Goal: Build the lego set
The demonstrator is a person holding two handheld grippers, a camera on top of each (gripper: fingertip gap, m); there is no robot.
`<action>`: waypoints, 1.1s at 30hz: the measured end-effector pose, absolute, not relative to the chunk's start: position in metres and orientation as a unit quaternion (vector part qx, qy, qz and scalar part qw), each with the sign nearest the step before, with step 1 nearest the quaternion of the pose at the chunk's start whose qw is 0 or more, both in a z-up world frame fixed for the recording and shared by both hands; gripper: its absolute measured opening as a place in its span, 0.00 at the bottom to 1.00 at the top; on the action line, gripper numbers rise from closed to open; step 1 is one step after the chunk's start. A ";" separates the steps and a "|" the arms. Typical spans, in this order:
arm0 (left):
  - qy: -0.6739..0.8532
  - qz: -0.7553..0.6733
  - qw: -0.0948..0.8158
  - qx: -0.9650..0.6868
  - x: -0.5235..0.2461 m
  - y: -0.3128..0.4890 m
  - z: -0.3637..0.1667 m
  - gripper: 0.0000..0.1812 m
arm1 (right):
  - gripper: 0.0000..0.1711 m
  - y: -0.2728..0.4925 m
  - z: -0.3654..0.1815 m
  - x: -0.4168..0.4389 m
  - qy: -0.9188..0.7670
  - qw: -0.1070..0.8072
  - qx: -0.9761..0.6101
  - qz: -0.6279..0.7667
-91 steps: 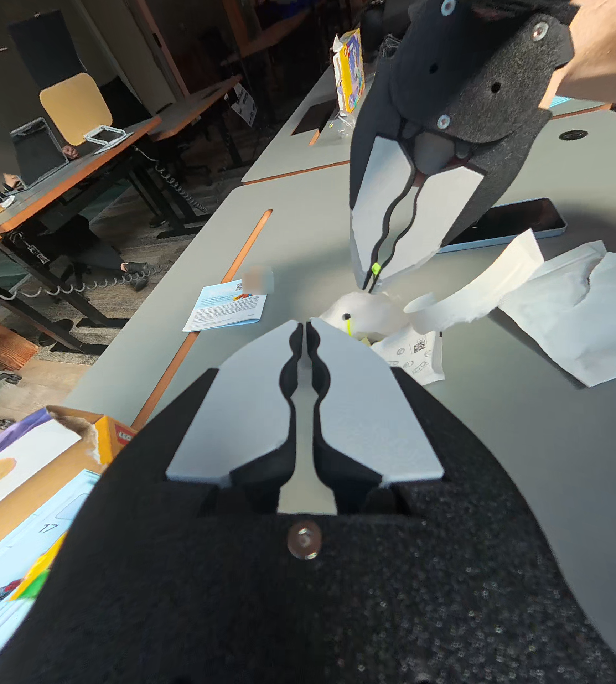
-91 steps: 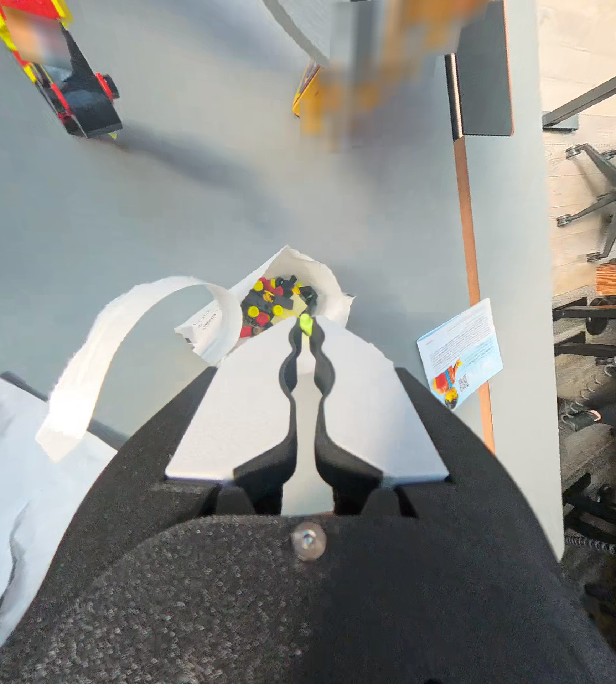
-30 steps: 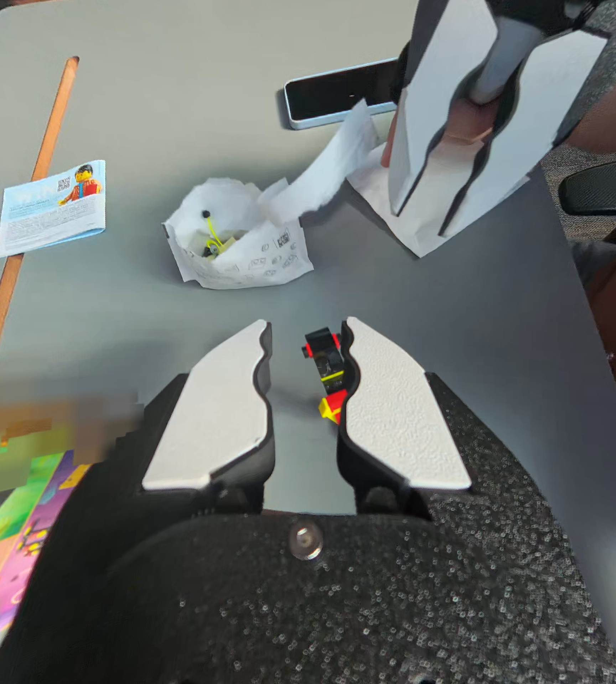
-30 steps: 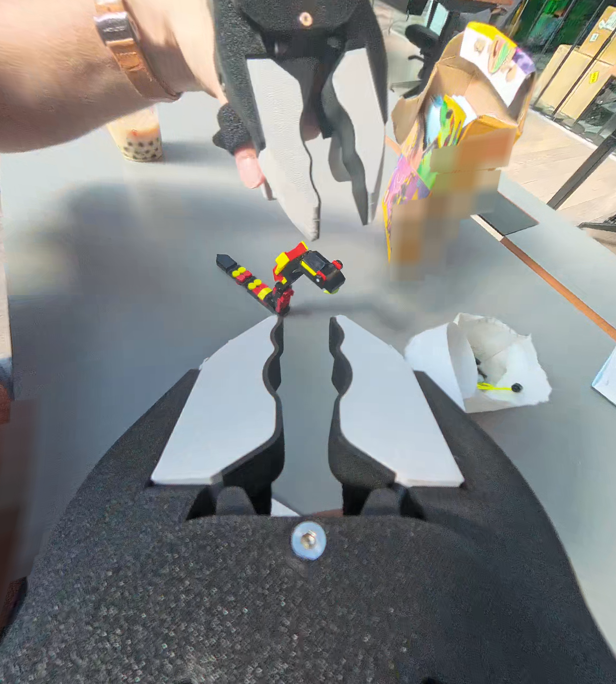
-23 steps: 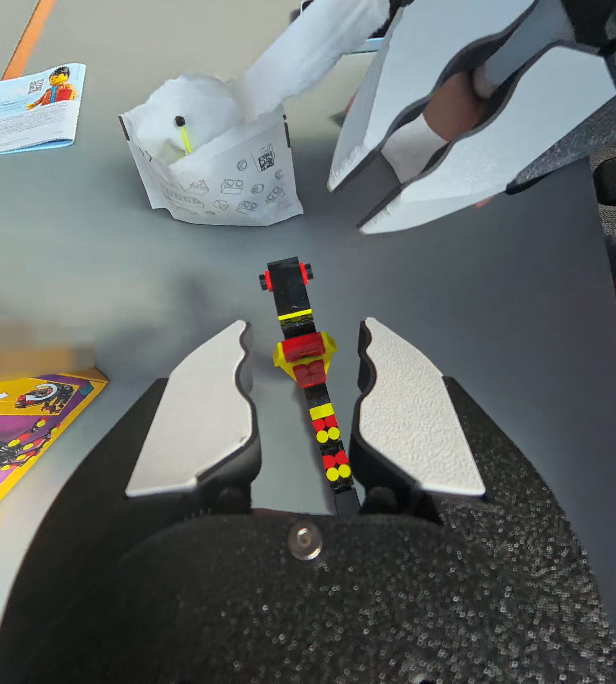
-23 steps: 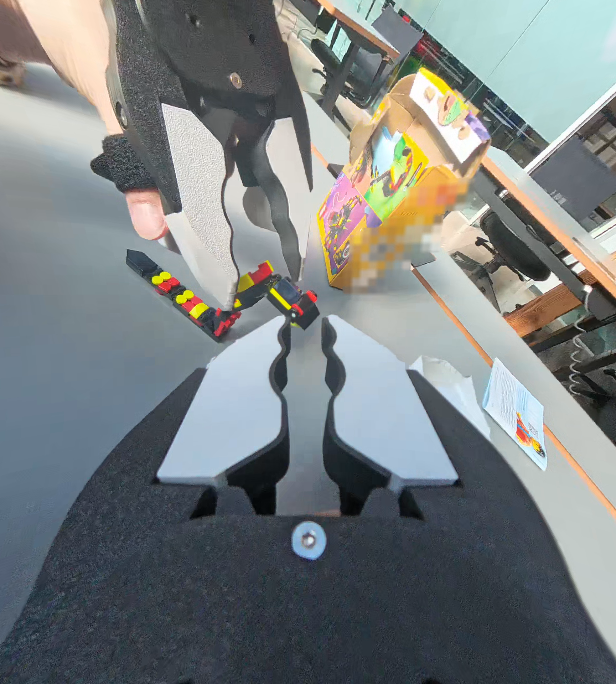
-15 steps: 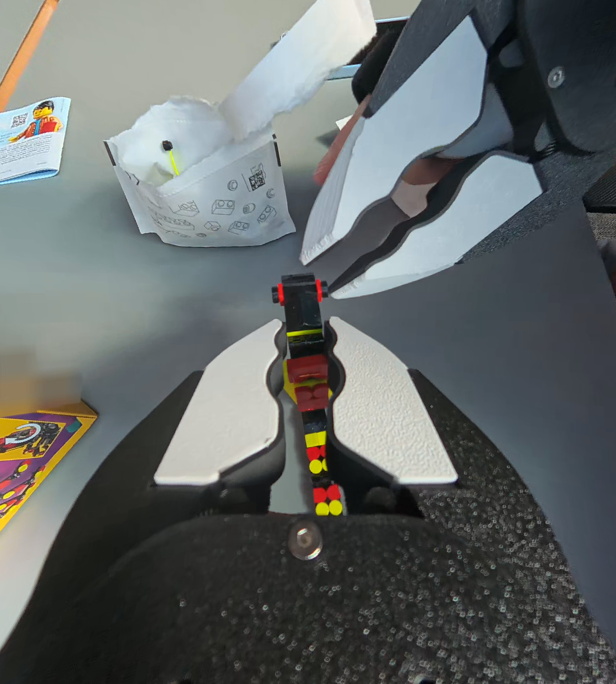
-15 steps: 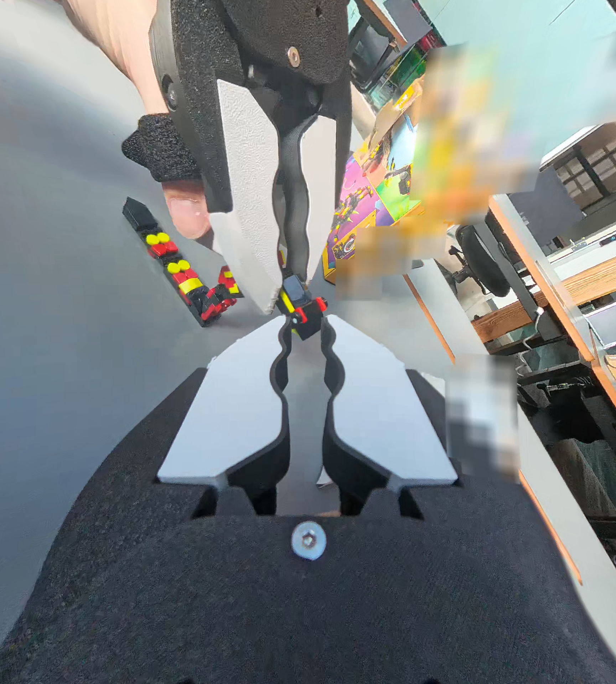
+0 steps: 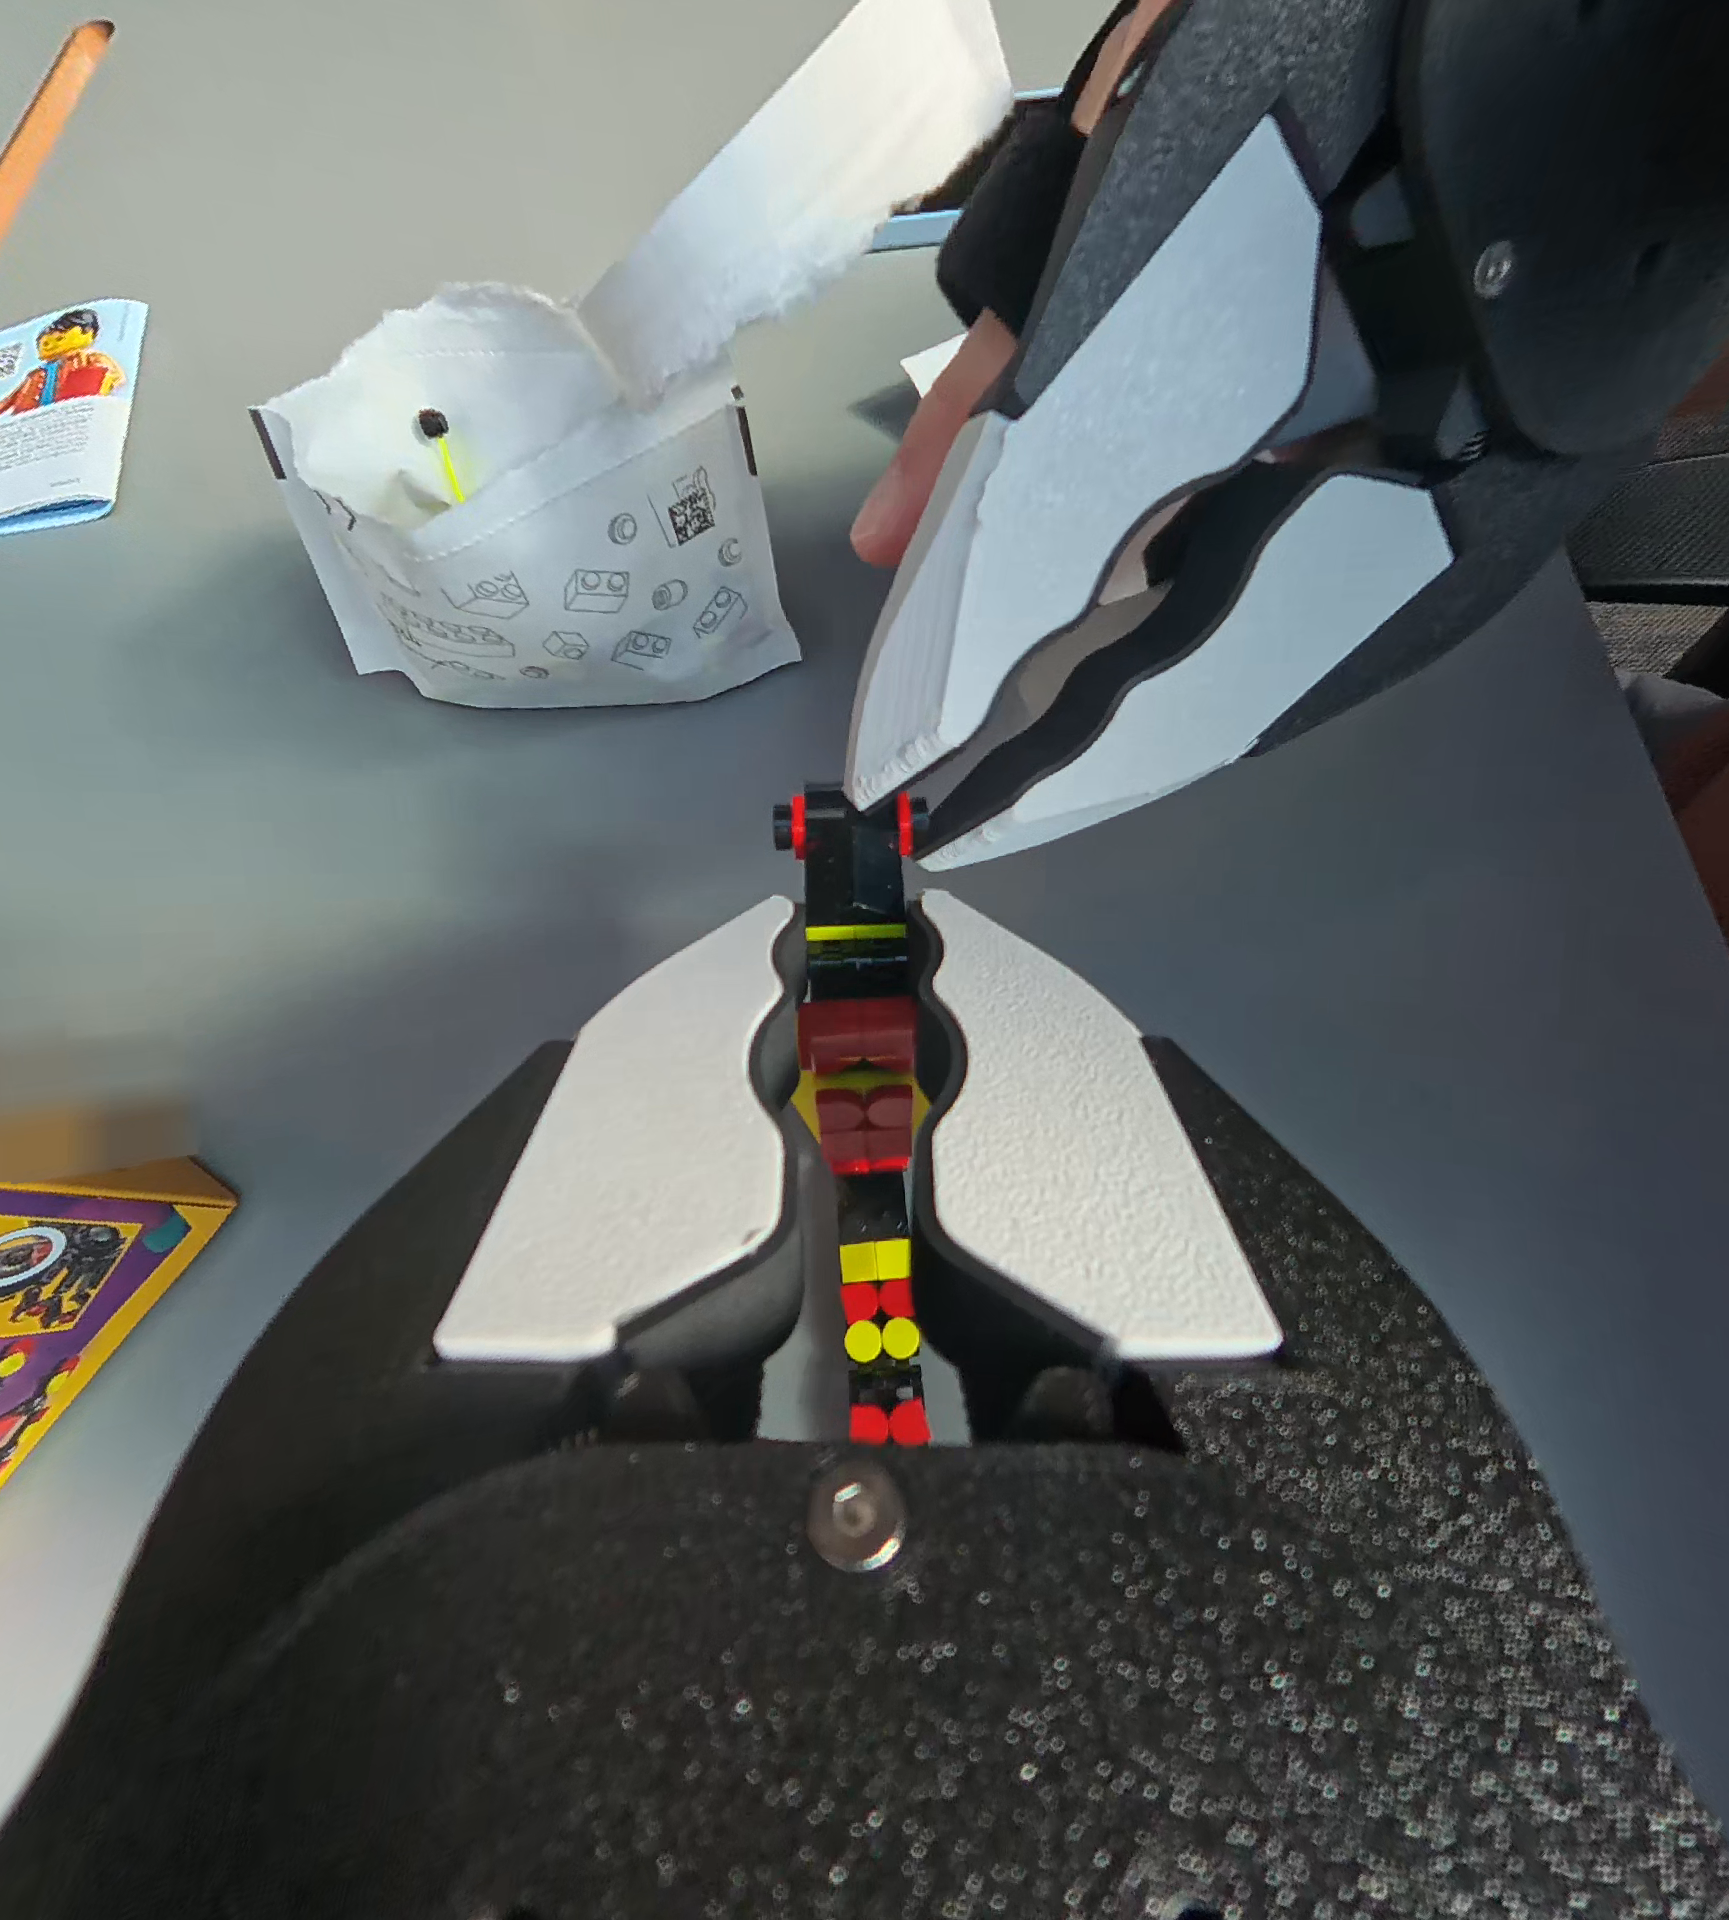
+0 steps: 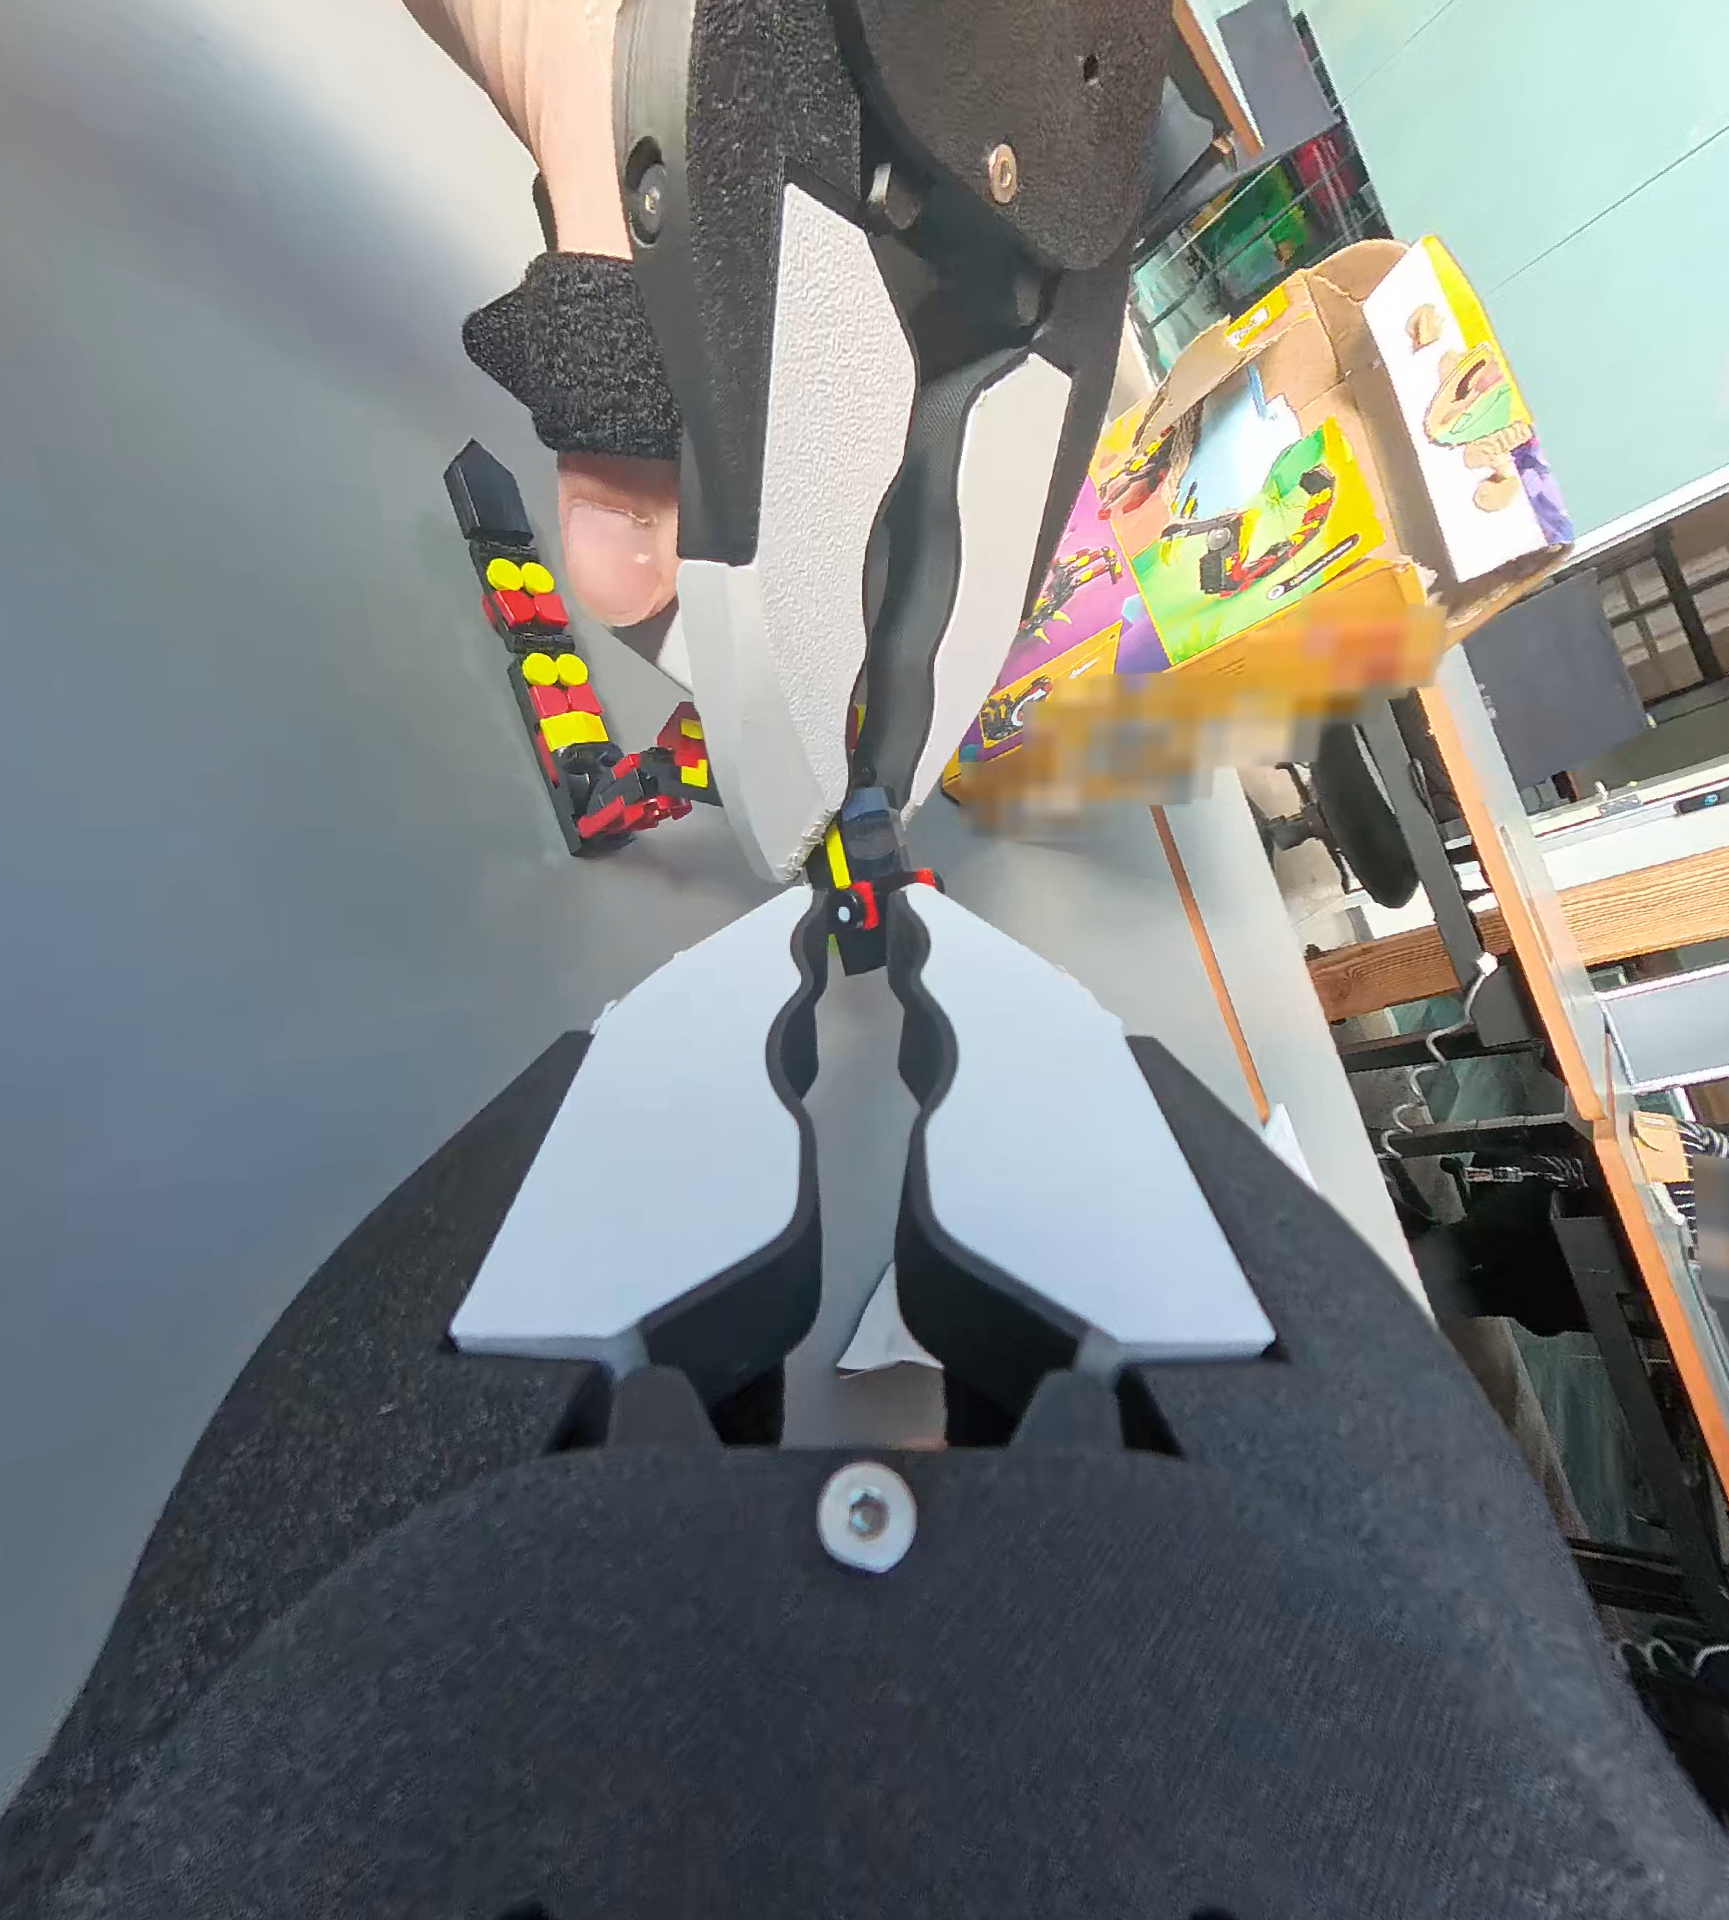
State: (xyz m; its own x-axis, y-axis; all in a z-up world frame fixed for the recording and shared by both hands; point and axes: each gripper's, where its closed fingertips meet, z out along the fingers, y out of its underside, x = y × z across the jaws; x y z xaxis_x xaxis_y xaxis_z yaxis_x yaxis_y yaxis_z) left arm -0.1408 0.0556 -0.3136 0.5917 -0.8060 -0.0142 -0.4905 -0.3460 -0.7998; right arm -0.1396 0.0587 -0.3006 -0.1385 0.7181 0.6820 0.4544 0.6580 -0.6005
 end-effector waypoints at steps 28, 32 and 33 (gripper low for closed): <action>0.308 -0.210 0.455 -0.809 -0.140 0.081 -0.309 0.10 | 0.04 0.081 -0.293 -0.139 -0.692 0.673 -0.248 -0.083; 0.296 -0.183 0.471 -0.811 -0.143 0.089 -0.309 0.09 | 0.04 0.090 -0.295 -0.142 -0.671 0.646 -0.363 0.032; 0.292 -0.177 0.478 -0.809 -0.143 0.092 -0.308 0.09 | 0.05 0.093 -0.295 -0.142 -0.657 0.636 -0.398 0.072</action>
State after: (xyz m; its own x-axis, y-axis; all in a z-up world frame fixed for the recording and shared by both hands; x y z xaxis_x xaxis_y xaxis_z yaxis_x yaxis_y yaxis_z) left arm -0.1434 0.0916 -0.3080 0.7673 -0.6412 0.0076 -0.3026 -0.3725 -0.8773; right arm -0.1419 0.0927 -0.2947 0.1256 0.6142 0.7791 0.4316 0.6733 -0.6004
